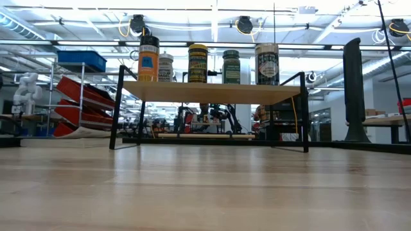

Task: Shelf spices
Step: Remove the brown seasoning bottle from the shelf

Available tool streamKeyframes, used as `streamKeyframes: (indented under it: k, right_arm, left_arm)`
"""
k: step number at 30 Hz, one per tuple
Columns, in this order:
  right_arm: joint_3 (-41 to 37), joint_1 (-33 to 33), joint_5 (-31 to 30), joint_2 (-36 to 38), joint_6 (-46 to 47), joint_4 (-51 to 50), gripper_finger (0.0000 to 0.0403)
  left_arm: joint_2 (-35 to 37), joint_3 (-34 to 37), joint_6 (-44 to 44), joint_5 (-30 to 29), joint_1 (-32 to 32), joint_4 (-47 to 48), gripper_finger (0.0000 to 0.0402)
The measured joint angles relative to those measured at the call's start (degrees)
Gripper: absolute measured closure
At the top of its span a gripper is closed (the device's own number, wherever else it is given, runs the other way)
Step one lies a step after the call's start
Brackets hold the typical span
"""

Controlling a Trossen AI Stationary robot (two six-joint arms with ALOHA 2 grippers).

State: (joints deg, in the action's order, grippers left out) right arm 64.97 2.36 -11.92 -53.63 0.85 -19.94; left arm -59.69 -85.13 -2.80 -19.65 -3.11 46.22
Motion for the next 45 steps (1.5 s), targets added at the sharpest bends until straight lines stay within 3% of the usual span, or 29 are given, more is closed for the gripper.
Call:
streamKeyframes:
  k: [15, 23, 29, 34, 38, 45]
  right_arm:
    - [15.15, -6.62, -0.24, -6.11, -3.42, -15.55, 0.0403]
    - [34.19, -12.01, 0.13, -15.22, -6.29, -28.51, 0.0403]
    - [47.90, -16.15, 0.52, -23.48, -13.81, -39.16, 0.0403]
    - [60.44, -21.24, 7.44, -30.86, -15.28, -46.58, 0.0403]
    - [70.26, -25.73, 11.40, -37.13, -16.66, -53.26, 0.0403]
    - [67.73, -33.24, 16.67, -40.87, -19.04, -54.88, 0.0403]
  left_arm:
    - [1.61, 1.91, -3.80, 0.06, 0.00, -5.71, 0.0384]
    - [2.12, 2.56, -4.06, 0.13, -0.01, -6.44, 0.0384]
    - [4.88, 11.97, -7.09, -2.07, 0.00, -14.42, 0.0384]
    - [9.38, 19.23, -6.69, -2.97, 0.55, -18.58, 0.0384]
    - [11.71, 20.20, -6.54, -3.94, 0.57, -19.03, 0.0384]
    - [13.91, 20.18, -4.67, -4.00, 0.56, -19.02, 0.0384]
